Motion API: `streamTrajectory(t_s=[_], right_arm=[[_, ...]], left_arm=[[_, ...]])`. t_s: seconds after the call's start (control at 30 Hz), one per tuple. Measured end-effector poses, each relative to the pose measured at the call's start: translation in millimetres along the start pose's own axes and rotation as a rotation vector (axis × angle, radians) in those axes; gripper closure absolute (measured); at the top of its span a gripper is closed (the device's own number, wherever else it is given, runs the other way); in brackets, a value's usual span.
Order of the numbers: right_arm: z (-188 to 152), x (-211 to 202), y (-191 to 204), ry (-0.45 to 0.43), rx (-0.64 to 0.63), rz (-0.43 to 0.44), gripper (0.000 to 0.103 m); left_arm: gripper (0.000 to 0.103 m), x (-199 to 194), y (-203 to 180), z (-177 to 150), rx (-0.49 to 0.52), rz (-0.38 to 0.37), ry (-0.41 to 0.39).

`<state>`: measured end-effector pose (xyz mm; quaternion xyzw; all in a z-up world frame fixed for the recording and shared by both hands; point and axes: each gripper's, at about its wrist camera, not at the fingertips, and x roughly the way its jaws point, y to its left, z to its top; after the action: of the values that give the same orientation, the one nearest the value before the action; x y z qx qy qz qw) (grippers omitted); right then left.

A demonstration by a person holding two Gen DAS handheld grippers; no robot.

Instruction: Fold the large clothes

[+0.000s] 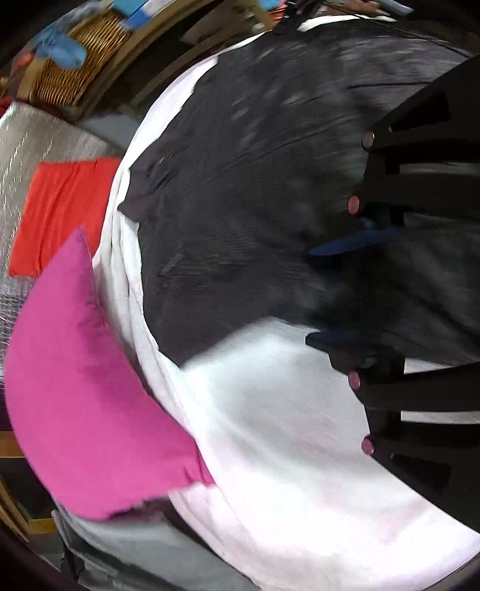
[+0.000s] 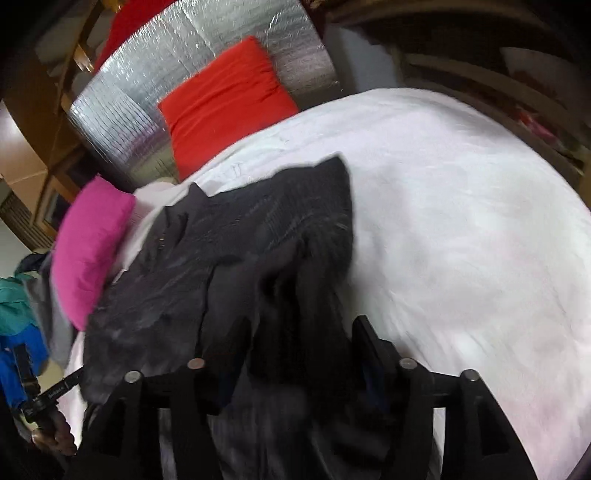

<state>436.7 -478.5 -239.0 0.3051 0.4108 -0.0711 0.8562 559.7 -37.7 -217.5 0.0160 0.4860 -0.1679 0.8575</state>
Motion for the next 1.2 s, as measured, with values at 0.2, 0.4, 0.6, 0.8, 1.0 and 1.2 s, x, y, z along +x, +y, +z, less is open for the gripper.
streamTrajectory(t_s=[0.2,0.4,0.6,0.8,1.0,1.2], right_arm=[[-73,-92,-21,0.034,-0.002,0.042,0.033],[-158,-143,-60,0.118,0.047,0.094,0.030],[-221,-135,-86,0.177,0.182,0.214,0.029],[-251,-103,-91,0.265,0.267,0.300,0.027],[-260,-123,-53,0.261,0.057,0.269,0.078],[-257,-139,-48,0.228,0.014,0.343,0.078]], left_arm=[[0.045,-77,33,-104,0.017,-0.084,0.039],[0.035,-124,61,-211,-0.102,-0.211,0.113],[0.034,-118,61,-271,-0.190,-0.305,0.175],[0.031,-102,37,-284,-0.249,-0.485,0.201],[0.058,-120,26,-286,-0.207,-0.472,0.151],[0.067,-127,30,-287,-0.185,-0.468,0.126]])
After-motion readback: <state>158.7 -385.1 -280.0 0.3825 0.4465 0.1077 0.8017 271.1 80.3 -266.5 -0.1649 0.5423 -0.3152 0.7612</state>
